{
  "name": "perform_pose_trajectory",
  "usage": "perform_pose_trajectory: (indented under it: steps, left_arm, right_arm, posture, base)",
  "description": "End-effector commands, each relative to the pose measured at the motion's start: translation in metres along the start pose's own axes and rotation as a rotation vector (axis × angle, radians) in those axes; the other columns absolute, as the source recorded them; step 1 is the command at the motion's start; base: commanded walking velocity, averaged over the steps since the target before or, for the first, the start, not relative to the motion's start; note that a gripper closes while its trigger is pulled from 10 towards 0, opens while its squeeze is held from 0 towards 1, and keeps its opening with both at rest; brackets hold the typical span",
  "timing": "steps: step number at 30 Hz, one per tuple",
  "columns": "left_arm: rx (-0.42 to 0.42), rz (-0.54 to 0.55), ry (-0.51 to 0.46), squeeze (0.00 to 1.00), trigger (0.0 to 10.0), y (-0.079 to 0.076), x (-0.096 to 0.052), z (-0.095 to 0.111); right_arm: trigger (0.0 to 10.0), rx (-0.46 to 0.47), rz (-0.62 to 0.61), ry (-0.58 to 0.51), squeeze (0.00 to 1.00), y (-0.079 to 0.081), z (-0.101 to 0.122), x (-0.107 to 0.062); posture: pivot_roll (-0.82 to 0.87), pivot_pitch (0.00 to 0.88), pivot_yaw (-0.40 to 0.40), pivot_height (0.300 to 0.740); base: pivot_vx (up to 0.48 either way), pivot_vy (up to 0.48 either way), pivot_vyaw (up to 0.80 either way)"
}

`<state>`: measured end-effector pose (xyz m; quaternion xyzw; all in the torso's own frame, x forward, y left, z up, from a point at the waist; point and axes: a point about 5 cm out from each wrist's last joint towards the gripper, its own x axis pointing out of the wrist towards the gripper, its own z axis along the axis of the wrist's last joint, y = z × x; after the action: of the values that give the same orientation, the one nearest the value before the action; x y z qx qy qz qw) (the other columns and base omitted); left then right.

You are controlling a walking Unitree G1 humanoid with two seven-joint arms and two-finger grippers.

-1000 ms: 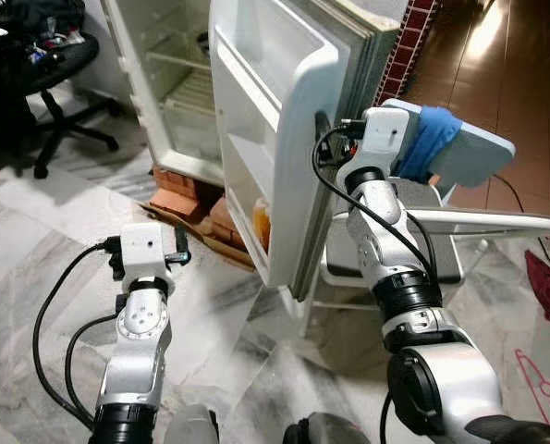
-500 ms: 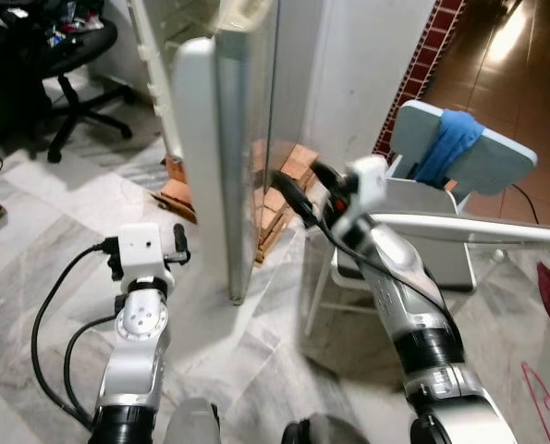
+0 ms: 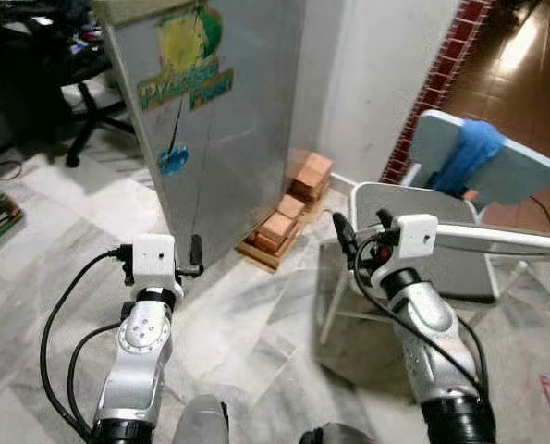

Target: Restocking fridge

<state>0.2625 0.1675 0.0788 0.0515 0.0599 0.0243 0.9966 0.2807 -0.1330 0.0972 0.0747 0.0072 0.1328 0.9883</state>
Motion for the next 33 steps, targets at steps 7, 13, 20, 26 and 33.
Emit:
perform_pose_trajectory:
  steps: [7,13,20,26,33]
  left_arm:
    - [-0.031,-0.034,-0.031,0.0,10.0,-0.005,-0.001,0.005]
    - [-0.033,-0.062,-0.067,0.0,10.0,-0.004,0.002,0.015]
    - [-0.038,-0.053,-0.072,0.0,10.0,-0.002,0.004,0.016]
    - [-0.044,-0.057,-0.073,0.0,10.0,-0.003,0.005,0.017]
    - [-0.045,-0.054,-0.076,0.0,10.0,-0.004,0.005,0.017]
  right_arm:
    - [10.0,-0.031,-0.075,-0.017,0.0,-0.015,0.009,-0.001]
    - [10.0,-0.006,-0.089,-0.057,0.0,-0.015,0.021,0.003]
    - [10.0,-0.006,-0.073,-0.054,0.0,-0.014,0.022,0.006]
    - [10.0,-0.001,-0.077,-0.045,0.0,-0.015,0.02,0.004]
    - [10.0,0.001,-0.069,-0.046,0.0,-0.014,0.019,0.003]
  posture:
    - [0.05,0.075,-0.036,0.74]
    - [0.05,0.091,-0.038,0.74]
    - [0.05,0.093,-0.038,0.74]
    - [0.05,0.094,-0.038,0.74]
    - [0.04,0.094,-0.036,0.74]
  base:
    - [0.0,0.48,0.0]
    - [0.0,0.48,0.0]
    - [0.0,0.48,-0.16]
    - [0.0,0.48,-0.64]
    - [0.0,0.48,-0.65]
